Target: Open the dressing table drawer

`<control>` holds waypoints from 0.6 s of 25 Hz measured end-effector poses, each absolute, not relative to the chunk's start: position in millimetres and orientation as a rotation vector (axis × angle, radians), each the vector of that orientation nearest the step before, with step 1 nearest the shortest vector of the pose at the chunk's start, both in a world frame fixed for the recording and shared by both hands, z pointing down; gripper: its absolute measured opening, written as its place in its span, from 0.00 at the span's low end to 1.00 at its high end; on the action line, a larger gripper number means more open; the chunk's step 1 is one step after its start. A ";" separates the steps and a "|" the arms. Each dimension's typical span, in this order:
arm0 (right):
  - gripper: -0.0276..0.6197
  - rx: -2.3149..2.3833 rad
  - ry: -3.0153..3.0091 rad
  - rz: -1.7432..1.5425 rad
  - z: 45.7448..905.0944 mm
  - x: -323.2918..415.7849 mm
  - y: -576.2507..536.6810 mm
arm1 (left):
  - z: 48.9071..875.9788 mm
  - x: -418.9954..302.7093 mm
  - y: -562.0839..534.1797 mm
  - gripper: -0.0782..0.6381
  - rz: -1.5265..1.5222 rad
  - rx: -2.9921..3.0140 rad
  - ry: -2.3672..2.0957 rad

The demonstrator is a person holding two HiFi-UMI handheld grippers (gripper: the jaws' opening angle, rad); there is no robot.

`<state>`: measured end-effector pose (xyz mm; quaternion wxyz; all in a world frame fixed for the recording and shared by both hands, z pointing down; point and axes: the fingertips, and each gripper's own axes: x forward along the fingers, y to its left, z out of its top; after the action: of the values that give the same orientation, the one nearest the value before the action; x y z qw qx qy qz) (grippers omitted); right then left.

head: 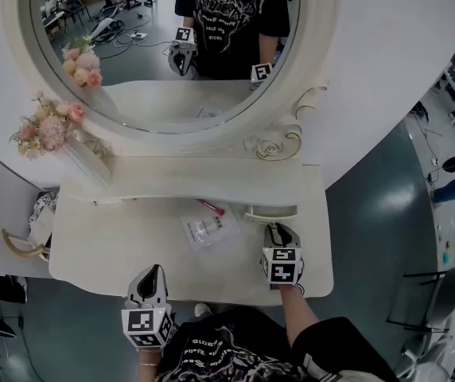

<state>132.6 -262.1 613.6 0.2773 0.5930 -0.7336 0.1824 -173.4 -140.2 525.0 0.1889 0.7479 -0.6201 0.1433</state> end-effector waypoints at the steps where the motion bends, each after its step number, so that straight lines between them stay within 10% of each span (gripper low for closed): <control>1: 0.20 1.592 -1.969 0.489 613.2 132.5 -261.4 | 524.7 -173.5 -139.6 0.13 0.402 2.102 -1.745; 15: 0.20 1.601 -1.961 0.491 613.5 132.0 -254.2 | 522.3 -176.7 -135.8 0.13 0.387 2.101 -1.743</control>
<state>132.0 -254.2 613.5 0.2777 0.5965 -0.7305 0.1829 -176.7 -135.8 522.3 0.1910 0.7480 -0.6205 0.1378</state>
